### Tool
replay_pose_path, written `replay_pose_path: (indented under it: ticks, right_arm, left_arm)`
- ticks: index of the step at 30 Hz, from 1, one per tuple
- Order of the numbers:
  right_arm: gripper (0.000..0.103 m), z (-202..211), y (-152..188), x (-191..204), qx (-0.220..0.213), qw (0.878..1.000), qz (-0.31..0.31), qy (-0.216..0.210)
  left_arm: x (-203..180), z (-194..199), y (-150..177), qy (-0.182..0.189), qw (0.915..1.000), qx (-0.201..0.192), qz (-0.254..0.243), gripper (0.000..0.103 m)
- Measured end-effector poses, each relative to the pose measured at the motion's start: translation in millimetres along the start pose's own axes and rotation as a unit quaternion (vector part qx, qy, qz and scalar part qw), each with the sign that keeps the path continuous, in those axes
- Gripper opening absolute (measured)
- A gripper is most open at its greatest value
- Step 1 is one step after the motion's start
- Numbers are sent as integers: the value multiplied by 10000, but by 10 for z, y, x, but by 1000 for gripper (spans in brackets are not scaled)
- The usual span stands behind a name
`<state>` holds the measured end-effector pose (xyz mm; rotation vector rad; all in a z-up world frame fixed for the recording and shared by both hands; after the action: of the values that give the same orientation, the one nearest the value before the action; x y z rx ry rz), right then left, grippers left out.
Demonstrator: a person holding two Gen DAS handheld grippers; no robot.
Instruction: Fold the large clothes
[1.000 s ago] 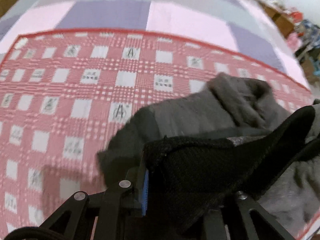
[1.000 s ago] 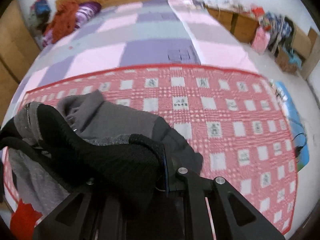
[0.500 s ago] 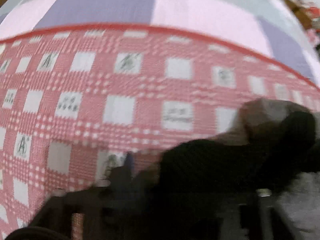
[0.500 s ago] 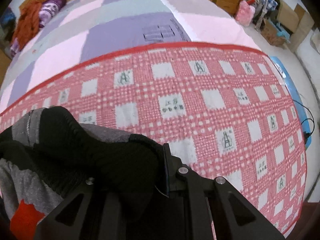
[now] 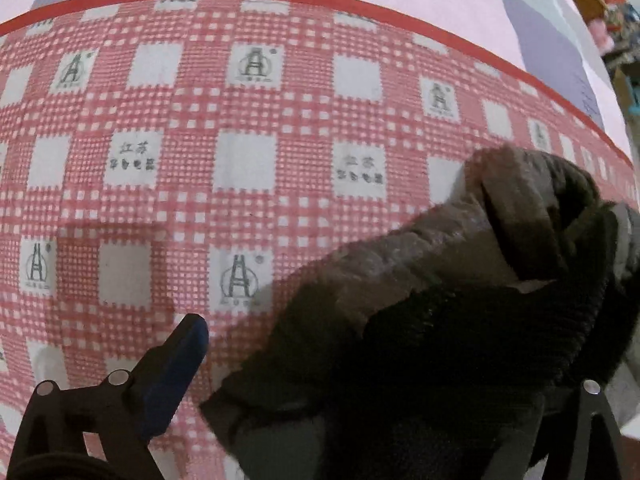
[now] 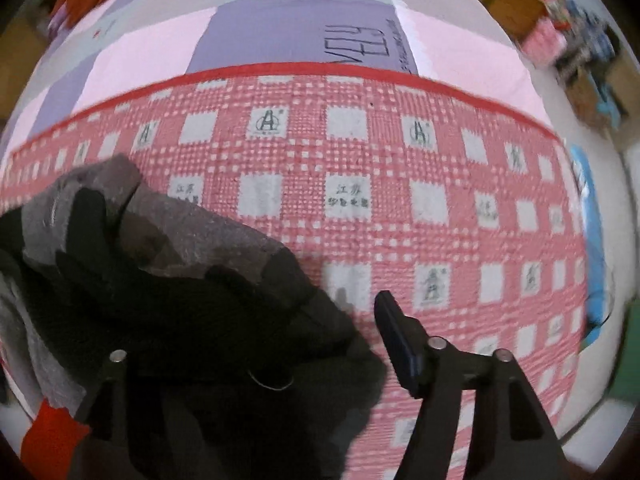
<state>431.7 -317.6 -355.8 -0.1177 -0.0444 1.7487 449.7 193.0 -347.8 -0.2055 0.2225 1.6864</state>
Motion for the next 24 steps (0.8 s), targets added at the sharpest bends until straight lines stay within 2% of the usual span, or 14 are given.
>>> replay_pose_path:
  ticks: [3,5,8,9,11,12,15,17,18,19,21,22,23,24]
  right_arm:
    - [71,111,-76,131,11,9950,838,546]
    - [71,180,-111,216,-3,9887,1268,799]
    - [71,245,-164,288,6,9812,1602,1075]
    - [71,246,-186,312,46,9795,1670,1121]
    - [72,231,-217,273,216,9884,1309,738]
    - [72,211,-225,266,333,9878,1306,781]
    - [73,270,-250,288,288,9834,1540,914]
    - [73,345,-259,233,109,9939,1054,319]
    - [73,343,-247,116,75,9984,465,-305]
    - [78,289,-220,43,231,9987,244,-380]
    - [89,166,-174,62,637,9934,862,410]
    - [89,94,-140,123,858,9846,1312,768]
    - [89,55,-126,194,944,9810,1502,785]
    - [89,73,-149,225,841,9876,1264,402]
  left_arm:
    - [-117,120,-39,-346,9990,-183,-204,93]
    - [-162,128,-71,-445,9990,-32,-9,93]
    - [-247,137,-147,-1136,9935,28,74,93]
    - [-275,172,-184,-1178,9928,18,204,93]
    - [-373,244,-201,-813,9948,129,602,93]
    - [-477,344,-236,-734,9953,-52,625,93]
    - [-783,618,-268,-1004,9908,-906,63,94]
    - [-1021,756,-116,-1036,9840,-1356,-518,96]
    - [-1126,774,1,-981,9812,-1481,-756,96]
    - [-1222,760,121,-869,9790,-1573,-959,97]
    - [-1368,705,387,-695,9751,-1683,-1268,97]
    - [-1415,654,505,-630,9739,-1694,-1370,97]
    - [-1484,557,668,-507,9732,-1666,-1500,97]
    - [-1537,471,795,-414,9728,-1648,-1577,97]
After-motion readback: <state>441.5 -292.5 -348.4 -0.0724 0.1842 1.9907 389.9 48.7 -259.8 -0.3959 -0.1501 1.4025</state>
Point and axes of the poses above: each gripper's, at about its wrist camera, not at the fingertips, and z roughly against the way its jaws point, x to its left, y to its underside, the point moved 5 cm from there along -z, roughly the way its jaws point, and after that the axes turned 11 degrees about z, right-handed, at the moved point
